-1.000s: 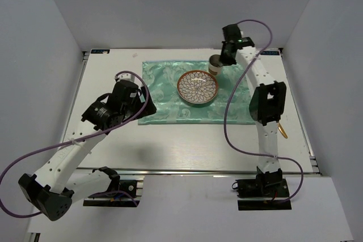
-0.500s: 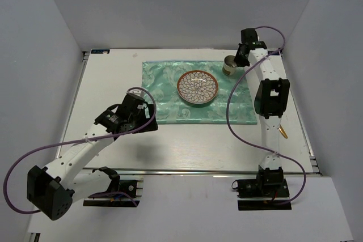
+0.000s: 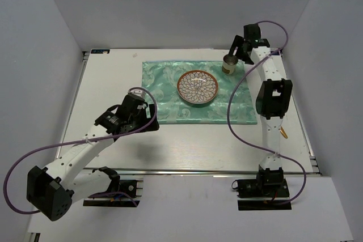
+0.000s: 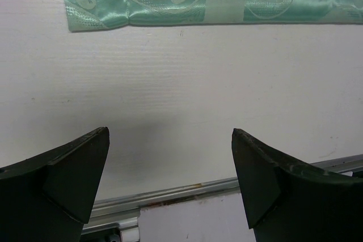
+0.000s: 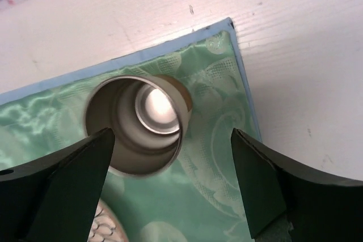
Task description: Set the dinner table for one person
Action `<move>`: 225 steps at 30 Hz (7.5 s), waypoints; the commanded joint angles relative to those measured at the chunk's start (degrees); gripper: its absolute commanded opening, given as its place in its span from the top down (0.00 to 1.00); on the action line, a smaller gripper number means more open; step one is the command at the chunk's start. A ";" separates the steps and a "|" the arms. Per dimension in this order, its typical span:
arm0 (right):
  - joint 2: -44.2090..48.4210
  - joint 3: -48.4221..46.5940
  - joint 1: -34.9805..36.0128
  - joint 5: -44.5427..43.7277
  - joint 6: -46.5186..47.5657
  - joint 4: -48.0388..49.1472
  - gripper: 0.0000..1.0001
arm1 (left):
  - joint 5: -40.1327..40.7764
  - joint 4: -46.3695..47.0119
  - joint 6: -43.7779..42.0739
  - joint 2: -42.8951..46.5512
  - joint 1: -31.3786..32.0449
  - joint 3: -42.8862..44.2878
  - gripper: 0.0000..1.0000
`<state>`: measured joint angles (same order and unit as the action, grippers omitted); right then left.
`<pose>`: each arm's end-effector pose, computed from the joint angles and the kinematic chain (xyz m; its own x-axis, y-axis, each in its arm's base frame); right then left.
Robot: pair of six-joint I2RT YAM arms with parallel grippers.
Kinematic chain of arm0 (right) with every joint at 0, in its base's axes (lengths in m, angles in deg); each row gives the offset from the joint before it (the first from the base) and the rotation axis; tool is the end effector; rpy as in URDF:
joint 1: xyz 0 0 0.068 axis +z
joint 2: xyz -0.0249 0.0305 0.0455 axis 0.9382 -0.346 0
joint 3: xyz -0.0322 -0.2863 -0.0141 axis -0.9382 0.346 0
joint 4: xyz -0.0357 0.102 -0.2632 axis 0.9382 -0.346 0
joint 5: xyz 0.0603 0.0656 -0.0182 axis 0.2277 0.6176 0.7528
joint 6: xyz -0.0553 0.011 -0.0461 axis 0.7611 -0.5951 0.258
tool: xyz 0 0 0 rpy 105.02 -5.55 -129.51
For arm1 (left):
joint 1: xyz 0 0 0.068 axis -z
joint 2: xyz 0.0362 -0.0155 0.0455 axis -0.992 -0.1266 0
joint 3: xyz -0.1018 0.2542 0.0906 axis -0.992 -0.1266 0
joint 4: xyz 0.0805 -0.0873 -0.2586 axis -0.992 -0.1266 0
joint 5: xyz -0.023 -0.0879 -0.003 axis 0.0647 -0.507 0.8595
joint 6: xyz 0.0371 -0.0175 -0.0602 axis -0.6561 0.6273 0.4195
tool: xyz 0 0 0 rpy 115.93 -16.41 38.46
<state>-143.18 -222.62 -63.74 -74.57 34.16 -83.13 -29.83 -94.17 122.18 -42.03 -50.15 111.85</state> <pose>0.6021 0.0553 0.2317 -0.6507 0.3171 -0.6900 0.2621 0.9466 0.1879 0.2023 -0.1230 0.2498 -0.8486 -0.0984 -0.5199 0.0408 0.9674 -0.2498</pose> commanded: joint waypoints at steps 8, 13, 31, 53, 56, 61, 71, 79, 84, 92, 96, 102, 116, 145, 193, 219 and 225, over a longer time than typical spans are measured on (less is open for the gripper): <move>39.79 38.82 -2.94 -5.00 -2.00 1.97 0.11 | 14.04 -8.36 -2.31 4.91 -0.15 7.12 0.02; 64.77 71.62 -5.32 -8.34 0.79 13.31 0.11 | 14.33 -6.97 -2.67 8.60 0.38 5.20 0.02; 66.73 88.36 -14.63 -7.23 1.84 18.23 0.11 | 9.23 -3.27 -5.48 11.86 0.38 2.73 0.02; 55.56 73.22 -19.90 3.67 46.38 8.84 0.11 | 12.82 -3.71 -3.90 14.67 -0.67 2.12 0.02; 58.63 81.29 -20.87 2.73 49.64 10.41 0.11 | 13.00 -3.89 -3.81 15.02 -0.15 2.03 0.02; 59.17 85.28 -22.98 4.55 54.14 14.10 0.11 | 12.91 -3.62 -3.73 15.38 0.38 1.94 0.02; 47.74 74.21 -25.18 10.80 53.17 8.66 0.17 | 12.21 -3.27 -3.99 15.38 0.38 1.76 0.02; 45.02 73.59 -26.24 9.13 53.35 9.71 0.17 | 12.47 -3.45 -3.90 14.50 0.90 1.94 0.02; 44.66 75.69 -26.59 7.91 55.02 9.80 0.21 | 12.74 -3.62 -3.90 14.50 0.91 1.94 0.02; 42.91 76.58 -26.32 7.02 54.76 11.21 0.24 | 13.00 -3.71 -3.73 15.02 1.44 1.94 0.02; 41.68 76.14 -26.15 7.02 54.93 11.21 0.28 | 13.26 -3.71 -3.73 15.20 1.96 1.94 0.02; 40.36 78.07 -26.06 7.02 54.41 12.79 0.30 | 13.35 -3.80 -3.64 15.12 1.96 1.94 0.02; 39.83 78.42 -25.89 7.02 54.93 12.79 0.87 | 13.44 -3.71 -3.64 15.03 1.96 1.94 0.02; 46.68 56.47 -24.58 17.48 36.00 8.84 1.00 | 14.06 -3.53 -3.38 17.31 0.91 1.76 0.02; 25.86 49.60 0.83 5.80 14.67 5.06 1.00 | 11.68 -2.13 -4.52 19.86 1.44 1.41 0.02; 41.21 52.83 -0.92 -12.82 -9.19 3.03 0.11 | 12.21 -2.13 -4.34 22.14 1.44 1.15 0.02; 48.44 65.13 -5.22 -17.59 -19.24 5.31 0.11 | 12.12 -2.13 -4.43 22.32 1.44 1.15 0.02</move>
<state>-95.32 -162.23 -66.88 -87.51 22.97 -79.05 -17.53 -97.12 118.27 -20.28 -48.86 113.25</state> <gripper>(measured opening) 0.892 0.982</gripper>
